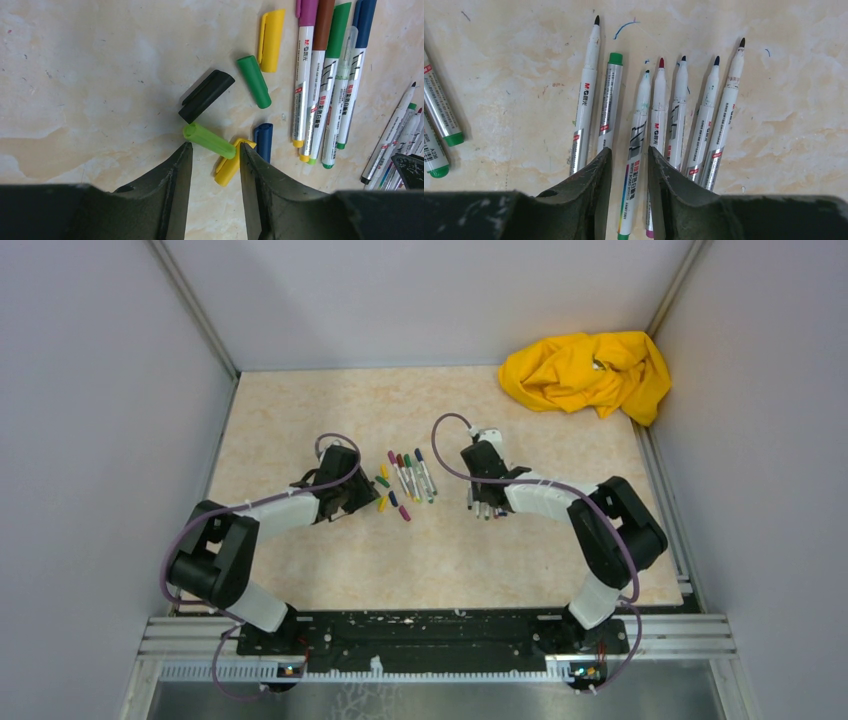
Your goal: Open the pen caps
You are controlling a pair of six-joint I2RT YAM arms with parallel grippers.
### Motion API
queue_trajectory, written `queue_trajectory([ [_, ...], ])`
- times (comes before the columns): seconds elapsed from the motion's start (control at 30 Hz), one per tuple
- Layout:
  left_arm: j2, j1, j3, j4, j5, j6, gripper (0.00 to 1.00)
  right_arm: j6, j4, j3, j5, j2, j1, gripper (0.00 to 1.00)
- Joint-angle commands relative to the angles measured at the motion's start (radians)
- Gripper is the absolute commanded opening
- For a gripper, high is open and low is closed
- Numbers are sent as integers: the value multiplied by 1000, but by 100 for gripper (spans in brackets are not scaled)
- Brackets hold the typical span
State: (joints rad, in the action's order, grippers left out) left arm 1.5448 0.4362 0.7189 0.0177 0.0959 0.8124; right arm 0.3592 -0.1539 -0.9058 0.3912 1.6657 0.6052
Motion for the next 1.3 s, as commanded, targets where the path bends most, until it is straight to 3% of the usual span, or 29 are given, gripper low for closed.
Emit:
queue_trajectory([
  [0.0,-12,2,-11,-10,14,14,46,-20,25,-55,6,-12,-7,32],
  [0.4,-148,2,-24,14,49,28,59,-104,35,-127,-56,-77,13,40],
  [0.93,-235,3,-24,-10,16,23,64,-167,-91,-479,-201,227,97,42],
  [1.27,-236,4,-36,-51,-2,27,64,-165,-127,-539,-202,333,113,42],
])
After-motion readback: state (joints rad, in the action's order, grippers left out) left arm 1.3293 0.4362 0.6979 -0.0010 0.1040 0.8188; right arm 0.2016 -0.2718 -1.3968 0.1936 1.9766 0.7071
